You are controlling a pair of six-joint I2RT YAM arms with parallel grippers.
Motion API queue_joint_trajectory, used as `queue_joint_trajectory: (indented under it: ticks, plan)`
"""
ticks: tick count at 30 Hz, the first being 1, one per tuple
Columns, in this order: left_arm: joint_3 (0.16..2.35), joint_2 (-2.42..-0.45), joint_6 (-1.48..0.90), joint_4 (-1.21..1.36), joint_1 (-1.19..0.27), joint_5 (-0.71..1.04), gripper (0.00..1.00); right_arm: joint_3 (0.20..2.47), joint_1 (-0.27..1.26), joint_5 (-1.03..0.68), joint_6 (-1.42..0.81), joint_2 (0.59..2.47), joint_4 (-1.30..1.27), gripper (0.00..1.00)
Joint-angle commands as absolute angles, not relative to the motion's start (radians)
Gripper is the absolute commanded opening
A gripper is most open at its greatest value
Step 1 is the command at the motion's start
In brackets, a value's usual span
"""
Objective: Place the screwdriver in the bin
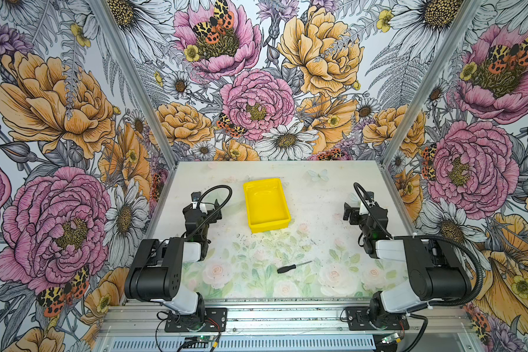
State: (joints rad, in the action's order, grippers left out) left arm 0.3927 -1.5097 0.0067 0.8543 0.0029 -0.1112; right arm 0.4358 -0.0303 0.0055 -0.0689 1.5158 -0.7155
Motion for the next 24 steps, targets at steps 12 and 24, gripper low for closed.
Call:
queue_joint_trajectory:
  ticks: [12,24]
  plan:
    - [0.425,-1.144,-0.053,0.367,0.032,-0.079,0.99,0.565,0.025,-0.063,-0.042,1.267,-0.284,0.99]
    - [0.518,-1.022,-0.071,0.058,-0.100,-0.080,0.99,0.634,0.237,-0.201,-0.027,1.035,0.126,0.99]
